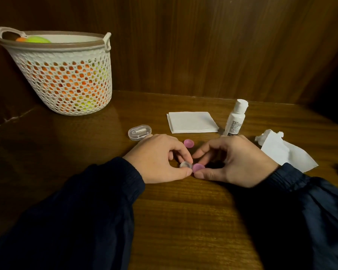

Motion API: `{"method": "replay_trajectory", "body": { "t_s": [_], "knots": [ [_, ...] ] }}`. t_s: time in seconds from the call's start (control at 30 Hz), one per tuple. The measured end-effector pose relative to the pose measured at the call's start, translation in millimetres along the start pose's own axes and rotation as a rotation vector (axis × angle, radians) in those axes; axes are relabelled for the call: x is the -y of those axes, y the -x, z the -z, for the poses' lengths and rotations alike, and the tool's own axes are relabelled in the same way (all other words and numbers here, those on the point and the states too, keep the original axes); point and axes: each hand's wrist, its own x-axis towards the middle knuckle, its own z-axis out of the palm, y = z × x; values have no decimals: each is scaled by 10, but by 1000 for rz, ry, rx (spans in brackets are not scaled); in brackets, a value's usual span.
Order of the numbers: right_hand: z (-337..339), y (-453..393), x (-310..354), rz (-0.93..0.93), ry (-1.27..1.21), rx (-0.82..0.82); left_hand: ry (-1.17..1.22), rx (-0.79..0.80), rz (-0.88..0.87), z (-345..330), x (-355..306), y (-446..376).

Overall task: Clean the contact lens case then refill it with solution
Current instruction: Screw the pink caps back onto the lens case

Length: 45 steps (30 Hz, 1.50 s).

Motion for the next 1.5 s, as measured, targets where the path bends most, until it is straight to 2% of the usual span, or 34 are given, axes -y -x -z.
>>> {"method": "replay_trajectory", "body": {
  "t_s": [0.23, 0.83, 1.1, 1.5],
  "knots": [
    [67, 25, -24, 21, 75, 33, 2, 14, 11, 18, -16, 5],
    [-39, -10, -27, -37, 49, -72, 41, 24, 28, 5, -15, -4],
    [37, 14, -46, 16, 1, 38, 43, 14, 27, -5, -17, 0],
    [-7, 20, -35, -9, -58, -53, 41, 17, 45, 5, -50, 17]
  ]
}}
